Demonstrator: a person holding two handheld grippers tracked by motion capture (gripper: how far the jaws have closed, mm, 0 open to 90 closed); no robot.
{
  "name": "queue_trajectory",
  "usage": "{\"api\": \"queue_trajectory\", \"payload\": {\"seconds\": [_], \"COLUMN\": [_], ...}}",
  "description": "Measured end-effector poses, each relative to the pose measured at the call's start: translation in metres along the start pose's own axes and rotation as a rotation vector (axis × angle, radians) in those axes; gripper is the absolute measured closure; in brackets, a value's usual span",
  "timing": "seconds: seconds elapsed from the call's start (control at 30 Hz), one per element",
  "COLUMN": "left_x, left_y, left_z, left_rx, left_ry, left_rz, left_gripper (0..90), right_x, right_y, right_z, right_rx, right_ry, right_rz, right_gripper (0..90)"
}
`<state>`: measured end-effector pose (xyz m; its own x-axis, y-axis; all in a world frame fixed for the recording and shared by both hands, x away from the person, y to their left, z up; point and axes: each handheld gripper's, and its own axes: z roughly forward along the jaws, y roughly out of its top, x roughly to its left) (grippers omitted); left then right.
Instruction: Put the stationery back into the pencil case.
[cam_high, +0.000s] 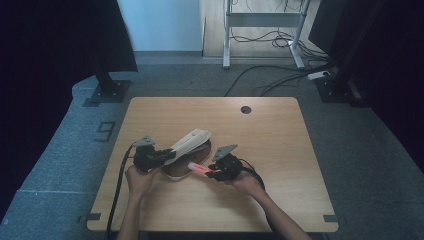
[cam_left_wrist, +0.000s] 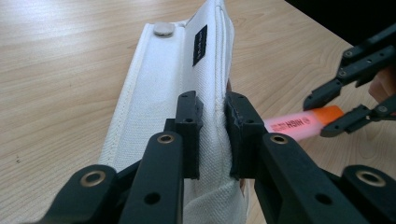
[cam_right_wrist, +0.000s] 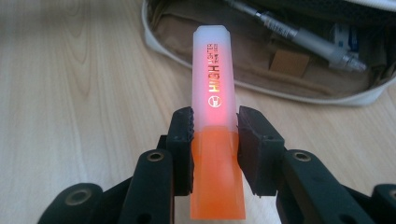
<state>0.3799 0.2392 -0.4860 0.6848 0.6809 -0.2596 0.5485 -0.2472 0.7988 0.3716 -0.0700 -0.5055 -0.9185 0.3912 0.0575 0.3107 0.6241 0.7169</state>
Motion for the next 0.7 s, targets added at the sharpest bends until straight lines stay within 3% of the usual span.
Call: {"api": "queue_trajectory", "payload": {"seconds": [0.33,0.7], "left_x": [0.0,0.0], "left_y": [0.0,0.0], "left_z": [0.0,0.0], "left_rx": [0.001,0.002], "left_ry": [-0.001,-0.002], "left_rz": [0.0,0.002], "left_gripper": [76.6,76.5], "right_x": [-0.011,-0.013], "right_y": [0.016,0.032], "right_z": [0.02,0.04], "right_rx": [0.009,0.019], "right_ry": [-0.013,-0.012], "right_rz": [-0.007,-0.02], "right_gripper": [65.3,65.2]}}
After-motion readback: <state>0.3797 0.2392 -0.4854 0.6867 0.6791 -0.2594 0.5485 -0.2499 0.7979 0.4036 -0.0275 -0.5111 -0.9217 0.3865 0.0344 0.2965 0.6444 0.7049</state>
